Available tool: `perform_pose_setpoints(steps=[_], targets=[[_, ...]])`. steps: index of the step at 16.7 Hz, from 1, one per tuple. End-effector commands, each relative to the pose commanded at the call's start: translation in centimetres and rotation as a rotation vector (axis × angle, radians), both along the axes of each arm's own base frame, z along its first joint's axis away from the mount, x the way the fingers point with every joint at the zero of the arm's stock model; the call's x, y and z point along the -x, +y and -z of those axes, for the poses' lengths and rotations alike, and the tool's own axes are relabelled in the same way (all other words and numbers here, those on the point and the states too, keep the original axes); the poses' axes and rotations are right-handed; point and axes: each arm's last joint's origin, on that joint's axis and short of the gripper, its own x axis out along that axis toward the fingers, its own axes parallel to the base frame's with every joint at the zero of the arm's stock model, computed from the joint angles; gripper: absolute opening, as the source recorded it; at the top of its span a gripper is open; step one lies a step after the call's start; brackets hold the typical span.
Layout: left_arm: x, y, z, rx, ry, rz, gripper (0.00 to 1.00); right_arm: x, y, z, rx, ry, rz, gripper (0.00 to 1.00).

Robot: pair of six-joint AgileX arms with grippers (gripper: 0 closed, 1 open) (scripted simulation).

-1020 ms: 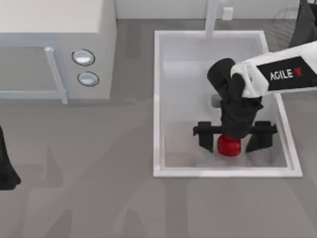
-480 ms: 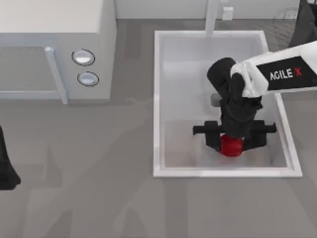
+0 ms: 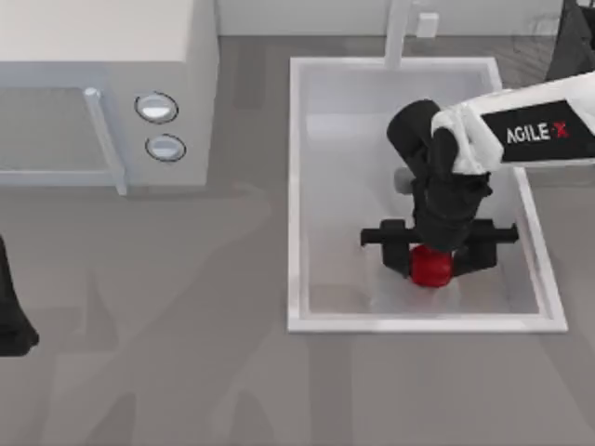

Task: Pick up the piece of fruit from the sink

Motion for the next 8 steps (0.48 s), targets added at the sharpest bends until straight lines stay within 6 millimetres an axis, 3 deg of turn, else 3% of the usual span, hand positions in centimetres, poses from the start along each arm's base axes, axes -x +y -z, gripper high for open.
perform_pose_setpoints(steps=[4,8], targets=[[0.0,0.0,0.0,0.000,0.000,0.000,1.00,-1.6,0.8,-4.9,0.000,0.001,0.000,0.00],[0.0,0.0,0.0,0.000,0.000,0.000,1.00,-1.9,1.0,-12.8,0.013,0.029,0.000,0.00]])
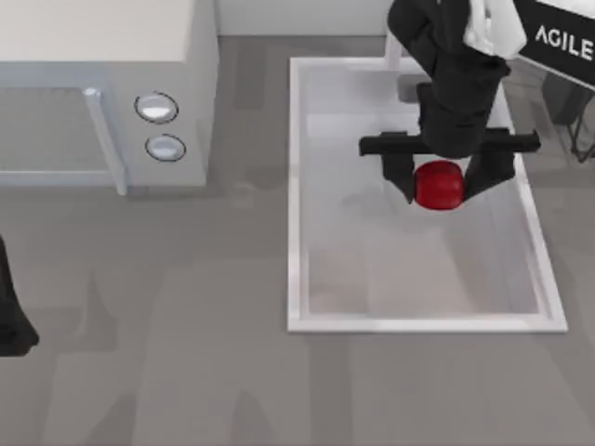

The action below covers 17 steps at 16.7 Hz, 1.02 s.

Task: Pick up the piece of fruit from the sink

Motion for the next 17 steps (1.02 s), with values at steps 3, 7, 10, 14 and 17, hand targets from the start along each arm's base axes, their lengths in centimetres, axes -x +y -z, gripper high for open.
perform_pose_setpoints(steps=[3,7,10,14,17], targets=[[0.0,0.0,0.0,0.000,0.000,0.000,1.00,0.9,-0.5,-6.0,0.002,0.005,0.000,0.00],[0.0,0.0,0.0,0.000,0.000,0.000,1.00,2.2,-1.2,-11.0,-0.010,-0.023,0.000,0.00],[0.0,0.0,0.0,0.000,0.000,0.000,1.00,2.4,-1.2,-11.3,-0.012,-0.026,0.000,0.00],[0.0,0.0,0.0,0.000,0.000,0.000,1.00,2.3,-1.7,-11.3,-0.013,-0.027,-0.002,0.00],[0.0,0.0,0.0,0.000,0.000,0.000,1.00,2.1,-5.5,-11.3,-0.012,-0.024,-0.001,0.00]])
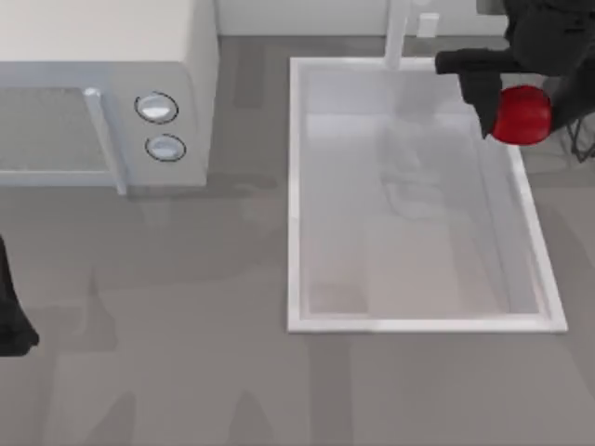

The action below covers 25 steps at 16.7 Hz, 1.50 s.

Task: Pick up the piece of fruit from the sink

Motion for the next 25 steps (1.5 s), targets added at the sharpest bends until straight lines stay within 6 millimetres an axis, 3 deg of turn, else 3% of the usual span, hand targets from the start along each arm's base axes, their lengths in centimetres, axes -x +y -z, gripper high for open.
perform_pose_setpoints(steps=[5,8,14,17,22,25], targets=[[0.0,0.0,0.0,0.000,0.000,0.000,1.00,1.4,-8.8,1.4,0.005,0.049,0.005,0.00],[0.0,0.0,0.0,0.000,0.000,0.000,1.00,2.4,-11.7,1.5,0.000,0.047,0.006,0.00],[0.0,0.0,0.0,0.000,0.000,0.000,1.00,2.3,-11.7,2.0,0.002,0.053,0.005,0.00],[0.0,0.0,0.0,0.000,0.000,0.000,1.00,2.1,-11.8,4.7,0.001,0.055,0.005,0.00],[0.0,0.0,0.0,0.000,0.000,0.000,1.00,2.2,-11.9,11.1,0.000,0.039,0.006,0.00],[0.0,0.0,0.0,0.000,0.000,0.000,1.00,2.5,-11.9,12.5,0.000,0.046,0.006,0.00]])
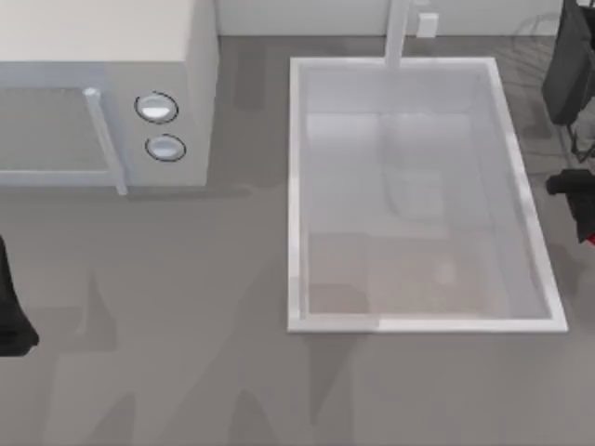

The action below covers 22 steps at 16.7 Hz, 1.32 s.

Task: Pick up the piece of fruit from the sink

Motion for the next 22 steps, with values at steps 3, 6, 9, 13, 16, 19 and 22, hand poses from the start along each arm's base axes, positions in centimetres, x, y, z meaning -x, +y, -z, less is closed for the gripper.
perform_pose_setpoints(steps=[3,6,9,13,16,19,22], targets=[[0.00,0.00,0.00,0.000,0.000,0.000,1.00,0.00,0.00,0.00,0.000,0.000,0.000,0.00],[0.00,0.00,0.00,0.000,0.000,0.000,1.00,0.00,0.00,0.00,0.000,0.000,0.000,0.23],[0.00,0.00,0.00,0.000,0.000,0.000,1.00,0.00,0.00,0.00,0.000,0.000,0.000,0.45],[0.00,0.00,0.00,0.000,0.000,0.000,1.00,0.00,0.00,0.00,0.000,0.000,0.000,0.75],[0.00,0.00,0.00,0.000,0.000,0.000,1.00,0.00,0.00,0.00,0.000,0.000,0.000,0.98],[0.00,0.00,0.00,0.000,0.000,0.000,1.00,0.00,0.00,0.00,0.000,0.000,0.000,1.00],[0.00,0.00,0.00,0.000,0.000,0.000,1.00,0.00,0.00,0.00,0.000,0.000,0.000,1.00]])
